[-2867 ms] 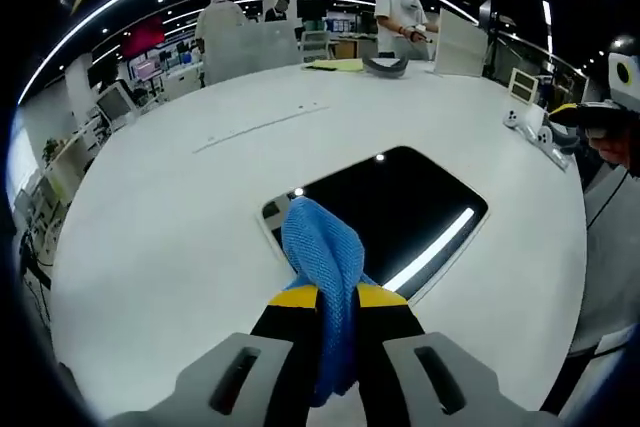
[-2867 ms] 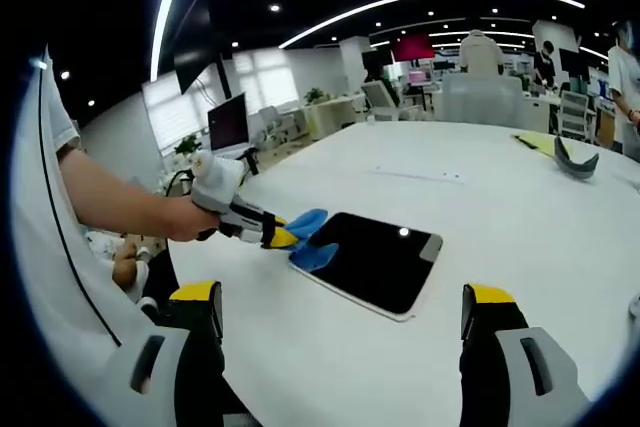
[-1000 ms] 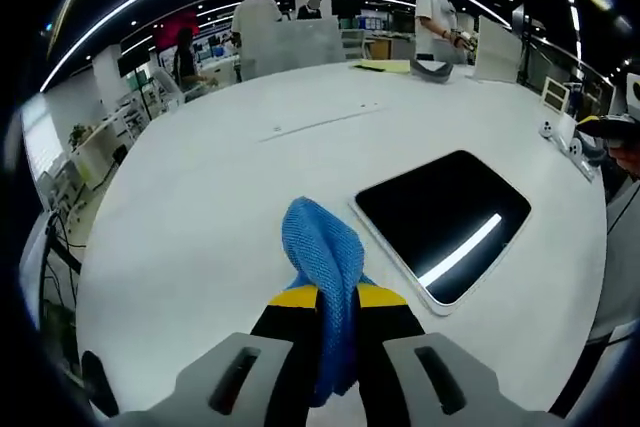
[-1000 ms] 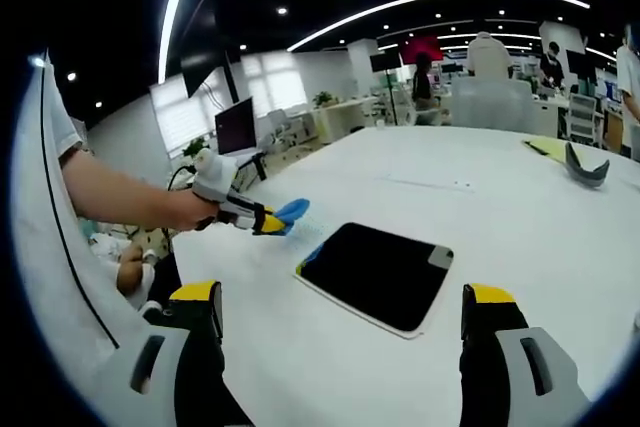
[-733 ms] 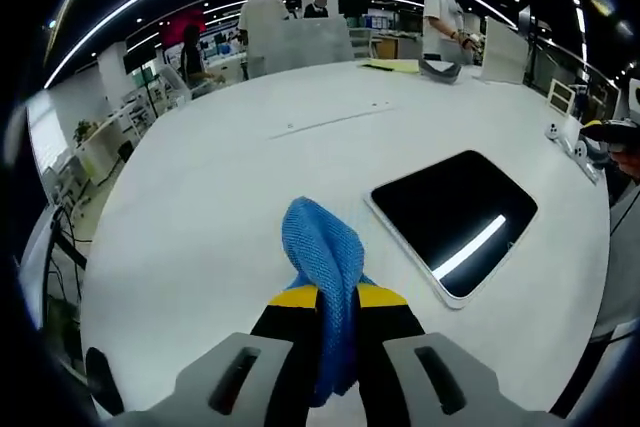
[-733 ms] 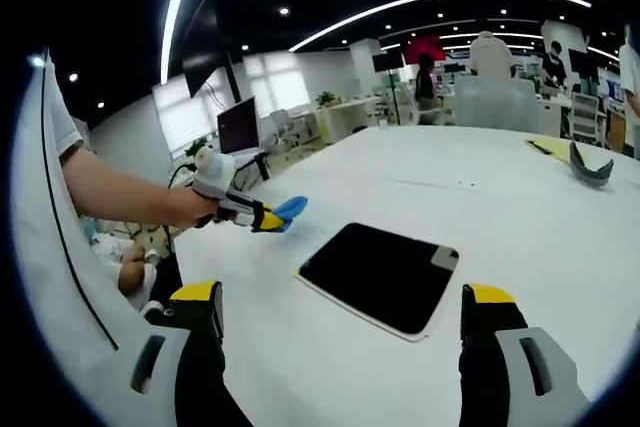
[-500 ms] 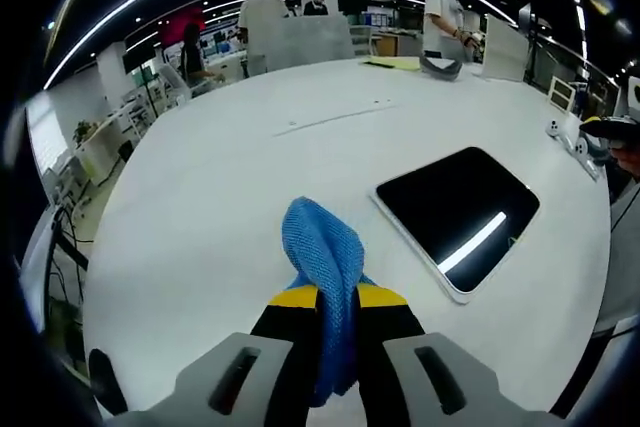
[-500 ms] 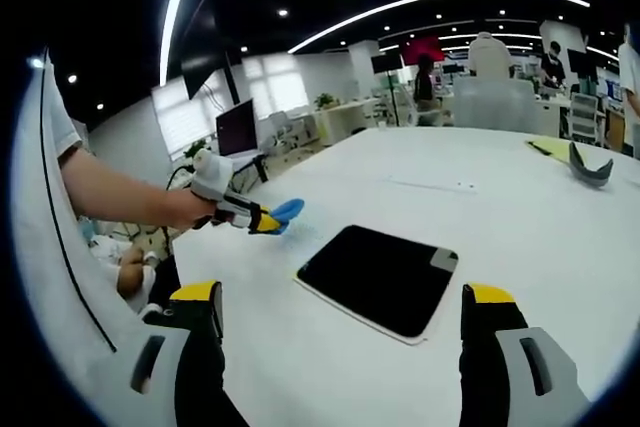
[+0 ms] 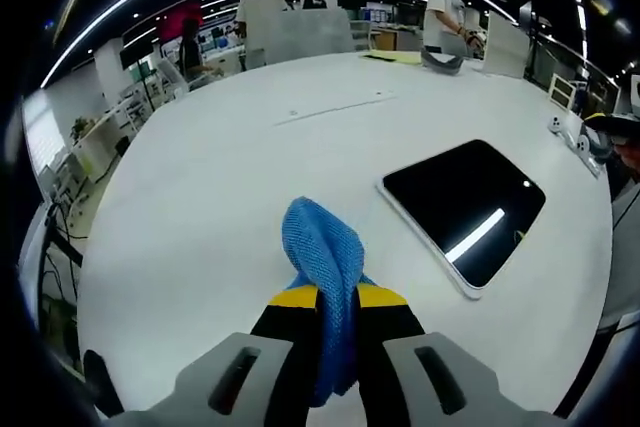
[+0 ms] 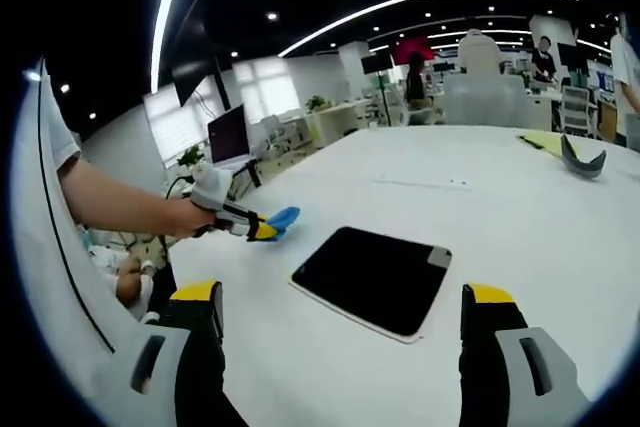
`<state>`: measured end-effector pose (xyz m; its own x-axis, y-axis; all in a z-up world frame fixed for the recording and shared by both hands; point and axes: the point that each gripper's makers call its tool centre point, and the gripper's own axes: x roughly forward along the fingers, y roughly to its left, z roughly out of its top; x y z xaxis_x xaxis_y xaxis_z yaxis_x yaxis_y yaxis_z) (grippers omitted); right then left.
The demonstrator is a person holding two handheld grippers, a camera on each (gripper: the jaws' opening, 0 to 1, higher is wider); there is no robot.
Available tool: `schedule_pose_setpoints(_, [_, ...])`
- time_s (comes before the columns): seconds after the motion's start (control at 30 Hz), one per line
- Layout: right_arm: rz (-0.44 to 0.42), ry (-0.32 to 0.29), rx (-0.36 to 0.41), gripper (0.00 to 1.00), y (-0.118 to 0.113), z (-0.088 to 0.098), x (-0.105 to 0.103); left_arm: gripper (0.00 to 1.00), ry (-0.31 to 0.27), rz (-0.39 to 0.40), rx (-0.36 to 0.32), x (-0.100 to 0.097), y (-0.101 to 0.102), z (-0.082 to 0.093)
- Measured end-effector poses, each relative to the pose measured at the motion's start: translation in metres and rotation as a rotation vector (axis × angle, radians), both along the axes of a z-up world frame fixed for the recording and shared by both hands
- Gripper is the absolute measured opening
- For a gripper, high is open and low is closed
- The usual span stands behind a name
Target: Wipe the mirror surface with the cleaning cloth until all visible marks leave the cleaned area.
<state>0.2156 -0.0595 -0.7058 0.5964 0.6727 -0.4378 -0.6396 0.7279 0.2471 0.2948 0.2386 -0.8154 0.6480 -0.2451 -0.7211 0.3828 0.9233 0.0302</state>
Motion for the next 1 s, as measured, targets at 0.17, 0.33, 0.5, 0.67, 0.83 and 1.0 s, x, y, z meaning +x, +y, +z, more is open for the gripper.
schedule_pose_setpoints(0.17, [-0.012, 0.0, -0.014, 0.99, -0.004, 0.001, 0.001, 0.09, 0.019, -0.002, 0.002, 0.001, 0.002, -0.012])
schedule_pose_setpoints(0.33, [-0.027, 0.001, -0.026, 0.99, -0.009, 0.001, 0.002, 0.09, 0.037, -0.002, -0.004, 0.002, 0.006, -0.021])
schedule_pose_setpoints(0.5, [-0.047, 0.004, -0.02, 0.99, -0.01, 0.003, 0.002, 0.09, 0.052, 0.006, -0.017, 0.003, 0.01, -0.03])
schedule_pose_setpoints(0.67, [-0.055, 0.003, -0.025, 0.99, -0.01, 0.004, 0.003, 0.09, 0.047, -0.003, -0.028, 0.004, 0.009, -0.029])
schedule_pose_setpoints(0.83, [-0.06, 0.0, -0.025, 0.99, -0.008, 0.004, 0.005, 0.1, 0.036, -0.023, -0.017, 0.004, 0.009, -0.029])
schedule_pose_setpoints(1.0, [-0.057, -0.001, -0.02, 0.99, -0.004, 0.004, 0.006, 0.11, 0.044, -0.033, -0.028, 0.005, 0.011, -0.029])
